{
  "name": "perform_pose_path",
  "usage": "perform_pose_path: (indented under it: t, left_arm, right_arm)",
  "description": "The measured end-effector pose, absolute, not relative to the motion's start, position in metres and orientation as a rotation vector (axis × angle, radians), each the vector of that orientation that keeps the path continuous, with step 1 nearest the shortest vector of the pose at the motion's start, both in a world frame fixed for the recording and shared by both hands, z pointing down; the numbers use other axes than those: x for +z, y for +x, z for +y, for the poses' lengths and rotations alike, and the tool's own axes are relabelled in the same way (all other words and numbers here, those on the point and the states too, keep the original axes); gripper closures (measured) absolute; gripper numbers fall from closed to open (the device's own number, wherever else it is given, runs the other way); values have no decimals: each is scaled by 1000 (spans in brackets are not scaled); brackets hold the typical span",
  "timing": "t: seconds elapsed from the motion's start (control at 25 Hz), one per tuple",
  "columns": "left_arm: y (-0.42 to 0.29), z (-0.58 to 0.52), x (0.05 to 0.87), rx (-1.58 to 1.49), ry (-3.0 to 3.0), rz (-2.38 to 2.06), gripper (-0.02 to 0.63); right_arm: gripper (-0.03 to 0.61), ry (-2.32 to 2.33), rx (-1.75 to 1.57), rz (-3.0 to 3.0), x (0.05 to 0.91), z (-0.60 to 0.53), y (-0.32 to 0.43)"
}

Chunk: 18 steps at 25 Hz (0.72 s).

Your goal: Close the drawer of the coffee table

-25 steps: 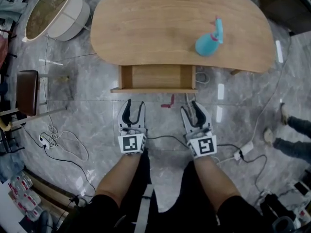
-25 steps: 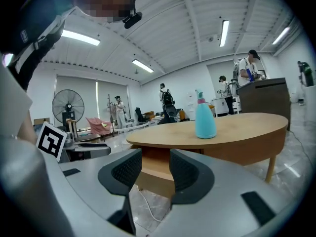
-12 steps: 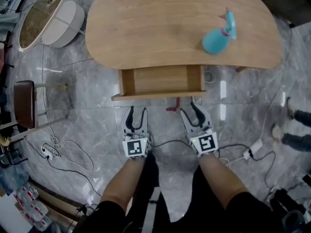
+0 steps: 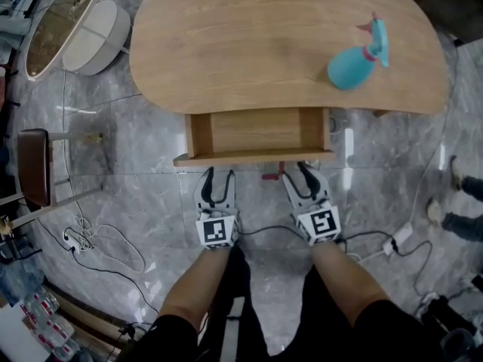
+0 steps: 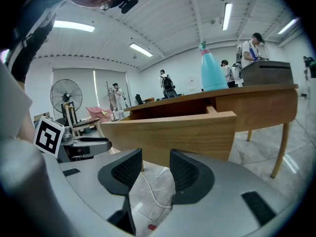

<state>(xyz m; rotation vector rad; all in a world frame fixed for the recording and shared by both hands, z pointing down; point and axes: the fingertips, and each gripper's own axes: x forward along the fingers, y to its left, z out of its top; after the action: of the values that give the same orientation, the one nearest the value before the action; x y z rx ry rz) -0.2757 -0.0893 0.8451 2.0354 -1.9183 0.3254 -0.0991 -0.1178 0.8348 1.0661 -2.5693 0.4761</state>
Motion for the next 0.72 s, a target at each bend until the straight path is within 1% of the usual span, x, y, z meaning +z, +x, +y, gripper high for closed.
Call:
perform_pose_path:
  t: [0.36, 0.52, 0.72]
  left_arm:
    - [-288, -106, 839, 258, 2023, -1953, 418]
    - [-290, -102, 849, 309, 2055, -1923, 419]
    - [-291, -112, 839, 233, 2037, -1928, 419]
  right_arm:
    - [413, 1173, 541, -2558, 838, -138, -102]
    - [413, 1190, 520, -2546, 843, -139, -99]
    - [413, 1216, 515, -2564, 840, -145, -100]
